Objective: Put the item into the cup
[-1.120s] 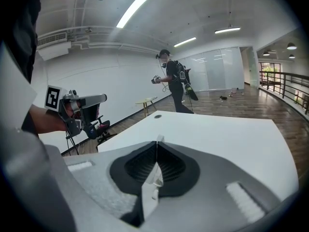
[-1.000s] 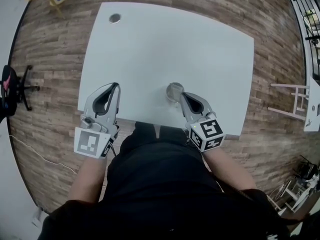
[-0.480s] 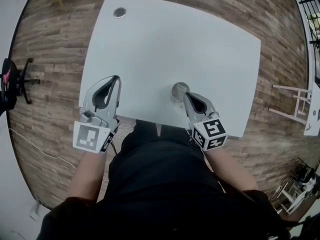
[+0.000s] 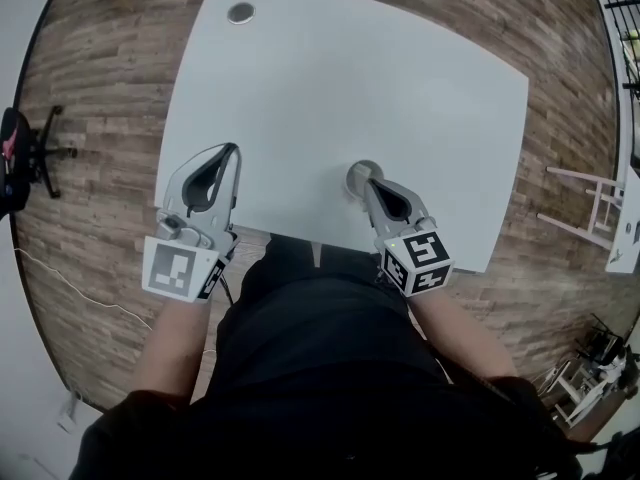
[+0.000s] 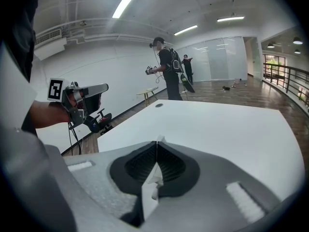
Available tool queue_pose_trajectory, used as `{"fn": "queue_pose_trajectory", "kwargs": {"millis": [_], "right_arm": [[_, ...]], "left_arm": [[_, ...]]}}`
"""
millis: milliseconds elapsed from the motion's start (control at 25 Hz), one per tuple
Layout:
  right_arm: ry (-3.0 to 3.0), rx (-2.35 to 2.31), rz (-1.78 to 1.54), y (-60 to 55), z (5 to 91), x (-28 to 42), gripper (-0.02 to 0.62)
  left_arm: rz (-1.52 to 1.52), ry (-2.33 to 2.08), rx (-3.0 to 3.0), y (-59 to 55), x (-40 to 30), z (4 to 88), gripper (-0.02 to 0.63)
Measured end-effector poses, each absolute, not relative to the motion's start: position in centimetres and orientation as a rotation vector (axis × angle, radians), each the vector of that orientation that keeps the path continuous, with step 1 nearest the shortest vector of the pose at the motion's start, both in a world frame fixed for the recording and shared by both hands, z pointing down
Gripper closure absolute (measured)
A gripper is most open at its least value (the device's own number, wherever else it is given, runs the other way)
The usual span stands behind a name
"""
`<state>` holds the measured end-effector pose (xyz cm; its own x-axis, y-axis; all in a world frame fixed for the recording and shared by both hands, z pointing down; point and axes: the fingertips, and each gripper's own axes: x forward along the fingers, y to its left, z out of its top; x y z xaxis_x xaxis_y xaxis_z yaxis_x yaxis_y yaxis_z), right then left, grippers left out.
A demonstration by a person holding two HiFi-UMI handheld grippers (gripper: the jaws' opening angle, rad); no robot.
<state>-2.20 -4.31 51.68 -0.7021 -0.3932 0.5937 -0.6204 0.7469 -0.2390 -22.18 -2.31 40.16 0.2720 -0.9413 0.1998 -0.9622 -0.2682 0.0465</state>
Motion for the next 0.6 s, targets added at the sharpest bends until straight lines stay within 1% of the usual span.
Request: {"fn": "queue_pose_trajectory", "kwargs": {"millis": [600], "right_arm": [[-2.381,0.737,0.604,-4.3,53.7,-3.2,0.589]], "left_arm": [[0.22,-1.777,2.349,-1.9,-22.7,41.3,0.606]]}}
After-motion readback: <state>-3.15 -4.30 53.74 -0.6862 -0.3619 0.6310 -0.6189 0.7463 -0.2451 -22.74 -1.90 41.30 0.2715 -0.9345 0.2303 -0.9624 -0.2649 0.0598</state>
